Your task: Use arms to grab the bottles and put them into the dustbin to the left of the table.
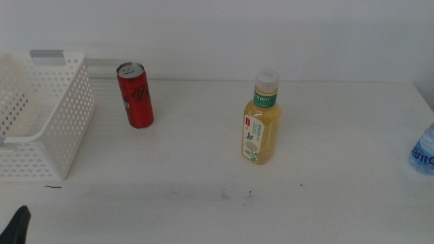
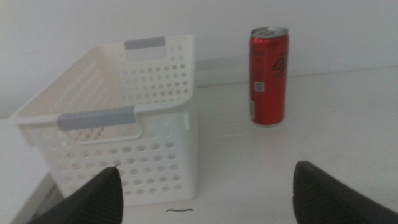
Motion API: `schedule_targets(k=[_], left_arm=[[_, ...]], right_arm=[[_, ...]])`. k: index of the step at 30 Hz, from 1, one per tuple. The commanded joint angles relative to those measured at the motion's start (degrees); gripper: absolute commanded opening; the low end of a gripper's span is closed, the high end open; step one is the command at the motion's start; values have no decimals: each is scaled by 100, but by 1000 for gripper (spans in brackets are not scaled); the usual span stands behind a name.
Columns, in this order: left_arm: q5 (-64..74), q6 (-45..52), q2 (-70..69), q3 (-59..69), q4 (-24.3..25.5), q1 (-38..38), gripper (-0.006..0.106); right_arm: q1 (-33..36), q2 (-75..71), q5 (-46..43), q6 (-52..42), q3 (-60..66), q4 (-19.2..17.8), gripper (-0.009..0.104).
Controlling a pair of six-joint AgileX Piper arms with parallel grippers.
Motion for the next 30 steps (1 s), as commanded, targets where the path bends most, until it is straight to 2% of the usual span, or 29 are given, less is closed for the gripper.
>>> schedule_targets(k=[1,6,10,15,28,30], left_arm=[[-305,-28,223,-14,-57,-117,94],[-1899,-28,2476,-14,-171,-738,94],[-3855,-28,4467,-14,-171,-1263,94],[-5748,-349,6317,-14,-160,-1440,94],[-8238,-651,8784,-14,-33,-1449,94],[-8238,-667,9038,-14,-33,-1449,94]], right_arm=[[-20,-22,-62,-31,16,-30,92],[-20,-22,-62,-31,16,-30,92],[-20,-22,-62,-31,16,-30,92],[-20,-22,-62,-31,16,-30,92],[-20,-22,-62,-31,16,-30,92],[-20,-22,-62,-31,16,-30,92]])
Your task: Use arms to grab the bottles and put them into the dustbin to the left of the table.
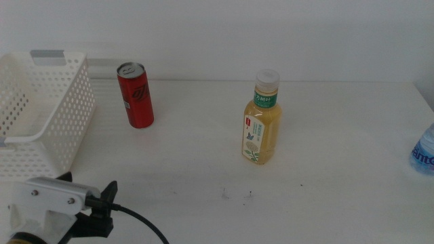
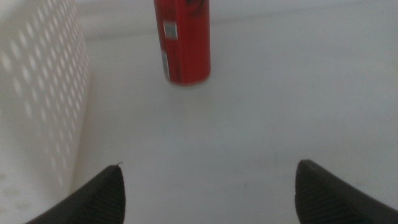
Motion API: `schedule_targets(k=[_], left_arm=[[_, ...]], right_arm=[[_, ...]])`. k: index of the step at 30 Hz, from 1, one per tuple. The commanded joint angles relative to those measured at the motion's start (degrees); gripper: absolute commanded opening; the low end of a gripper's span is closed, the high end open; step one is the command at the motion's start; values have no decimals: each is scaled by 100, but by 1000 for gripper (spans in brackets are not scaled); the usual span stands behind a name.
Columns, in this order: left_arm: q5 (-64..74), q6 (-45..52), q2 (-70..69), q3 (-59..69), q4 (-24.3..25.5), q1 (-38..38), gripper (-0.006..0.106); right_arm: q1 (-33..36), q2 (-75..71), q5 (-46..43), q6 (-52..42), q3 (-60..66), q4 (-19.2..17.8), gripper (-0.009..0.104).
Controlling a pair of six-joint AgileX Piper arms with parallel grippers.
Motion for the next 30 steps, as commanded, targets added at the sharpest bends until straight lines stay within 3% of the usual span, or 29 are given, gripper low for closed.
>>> schedule_targets(k=[1,21,30], left_arm=[[-247,-181,254,19,37,-18,94],[-247,-370,388,-387,281,-18,94],[1490,-248,399,-1822,328,-18,88]], right_arm=[[-20,-22,-62,-31,16,-30,92],[-20,-22,-62,-31,16,-30,92],[-20,-22,-62,-31,16,-30,92]])
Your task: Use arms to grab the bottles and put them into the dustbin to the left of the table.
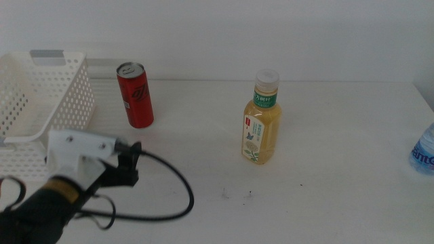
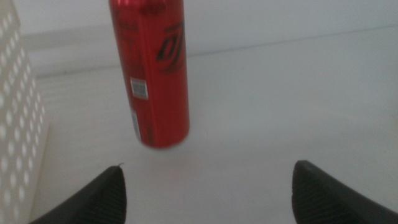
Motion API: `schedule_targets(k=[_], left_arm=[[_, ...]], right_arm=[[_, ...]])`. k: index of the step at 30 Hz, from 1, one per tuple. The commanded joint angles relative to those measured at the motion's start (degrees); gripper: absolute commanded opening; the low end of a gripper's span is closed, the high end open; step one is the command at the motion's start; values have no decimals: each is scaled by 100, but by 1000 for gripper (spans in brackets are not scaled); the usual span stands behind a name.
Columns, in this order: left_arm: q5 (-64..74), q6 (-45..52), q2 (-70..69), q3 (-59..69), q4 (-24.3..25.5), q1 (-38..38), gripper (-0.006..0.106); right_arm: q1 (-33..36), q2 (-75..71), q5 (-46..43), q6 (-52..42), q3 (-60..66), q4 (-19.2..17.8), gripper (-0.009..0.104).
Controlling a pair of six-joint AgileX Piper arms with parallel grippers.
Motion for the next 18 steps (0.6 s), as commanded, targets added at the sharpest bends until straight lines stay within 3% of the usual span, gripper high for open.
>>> schedule_targets(k=[1,6,18], left_arm=[[423,103,5,-375,-97,-18,86],[599,110,396,-1007,-439,-18,83],[493,110,1783,-2204,-877,-18,86]], right_arm=[[-20,-22,-62,-31,16,-30,92],[-20,-22,-62,-31,16,-30,92],[-20,-22,-62,-31,16,-30,92]])
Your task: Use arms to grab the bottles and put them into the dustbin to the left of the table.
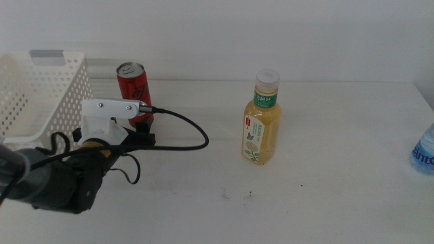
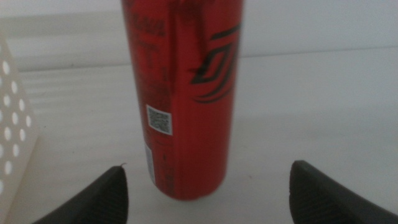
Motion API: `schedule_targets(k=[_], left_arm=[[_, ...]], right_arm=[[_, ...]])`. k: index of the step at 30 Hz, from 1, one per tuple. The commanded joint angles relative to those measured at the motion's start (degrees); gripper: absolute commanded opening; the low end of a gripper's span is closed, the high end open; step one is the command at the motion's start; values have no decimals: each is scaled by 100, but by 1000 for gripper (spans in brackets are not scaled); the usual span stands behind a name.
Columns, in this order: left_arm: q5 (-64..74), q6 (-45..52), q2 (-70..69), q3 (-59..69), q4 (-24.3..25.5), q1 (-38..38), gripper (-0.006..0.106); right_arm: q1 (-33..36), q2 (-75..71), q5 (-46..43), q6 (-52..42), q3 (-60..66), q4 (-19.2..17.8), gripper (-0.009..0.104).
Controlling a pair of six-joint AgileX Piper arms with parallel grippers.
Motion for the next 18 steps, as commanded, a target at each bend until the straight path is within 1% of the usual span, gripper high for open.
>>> schedule_targets(k=[1,4,9,18], left_arm=[[-136,16,203,-217,-213,-18,87],[-136,16,504,-513,-279,-18,90],[-149,23,906,-970,-304,-18,90],[-99,455,1297,-1605,-668,-18,90]], right_arm=[[-20,-22,-62,-31,16,-30,92],[-20,-22,-62,-31,16,-30,92],[-20,-22,-62,-31,16,-30,92],[-20,-22,-62,-31,16,-30,92]])
